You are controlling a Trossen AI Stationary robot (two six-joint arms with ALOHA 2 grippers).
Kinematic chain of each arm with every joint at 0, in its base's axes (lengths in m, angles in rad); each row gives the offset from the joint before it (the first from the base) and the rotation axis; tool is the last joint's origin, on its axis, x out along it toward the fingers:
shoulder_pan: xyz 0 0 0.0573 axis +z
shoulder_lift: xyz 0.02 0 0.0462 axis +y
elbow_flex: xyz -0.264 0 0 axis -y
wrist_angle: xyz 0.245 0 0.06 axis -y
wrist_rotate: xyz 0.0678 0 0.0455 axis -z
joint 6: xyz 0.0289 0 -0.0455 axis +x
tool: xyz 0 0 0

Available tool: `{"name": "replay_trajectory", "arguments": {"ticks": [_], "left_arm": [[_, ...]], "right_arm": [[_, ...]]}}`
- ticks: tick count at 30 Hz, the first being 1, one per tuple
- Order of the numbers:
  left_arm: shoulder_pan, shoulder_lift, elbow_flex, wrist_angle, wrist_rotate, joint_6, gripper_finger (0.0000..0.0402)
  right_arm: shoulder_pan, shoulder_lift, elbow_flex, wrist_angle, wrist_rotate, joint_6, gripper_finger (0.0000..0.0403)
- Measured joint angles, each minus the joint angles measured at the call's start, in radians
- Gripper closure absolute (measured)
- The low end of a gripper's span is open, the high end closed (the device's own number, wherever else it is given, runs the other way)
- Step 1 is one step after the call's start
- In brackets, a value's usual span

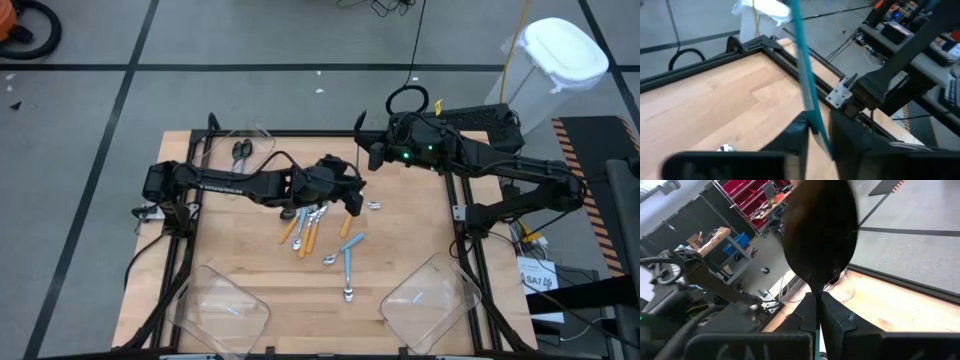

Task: Sort silverware by color (type)
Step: Put the blue spoon into the top left transparent bin

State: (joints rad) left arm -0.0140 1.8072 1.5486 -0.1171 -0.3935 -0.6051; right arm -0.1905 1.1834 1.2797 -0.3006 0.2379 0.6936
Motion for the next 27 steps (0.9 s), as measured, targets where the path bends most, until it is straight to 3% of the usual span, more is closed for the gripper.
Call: {"name": "replay_trajectory", "arguments": {"ticks": [5,11,21,27], "left_arm": [[0.010,0.000,-0.002,-0.031,0.005,-0.057,0.0392],[0.008,-0.010,-0.002,-0.065,0.063,-0.107,0.0395],[0.022,-0.166,0.000,-0.187,0.102,-0.106,0.0398],[0.040,-0.196,0.003,-0.191,0.201,-0.075,0.0398]], "right_arm": [[0.002,-0.003,0.002,-0.019,-0.015,-0.006,0.0397],[0.002,-0.002,0.002,-0.041,-0.039,-0.016,0.0373],[-0.019,-0.089,-0.002,-0.159,-0.168,-0.046,0.0318],[-0.023,-0.108,-0.002,-0.152,-0.224,-0.091,0.0297]]}}
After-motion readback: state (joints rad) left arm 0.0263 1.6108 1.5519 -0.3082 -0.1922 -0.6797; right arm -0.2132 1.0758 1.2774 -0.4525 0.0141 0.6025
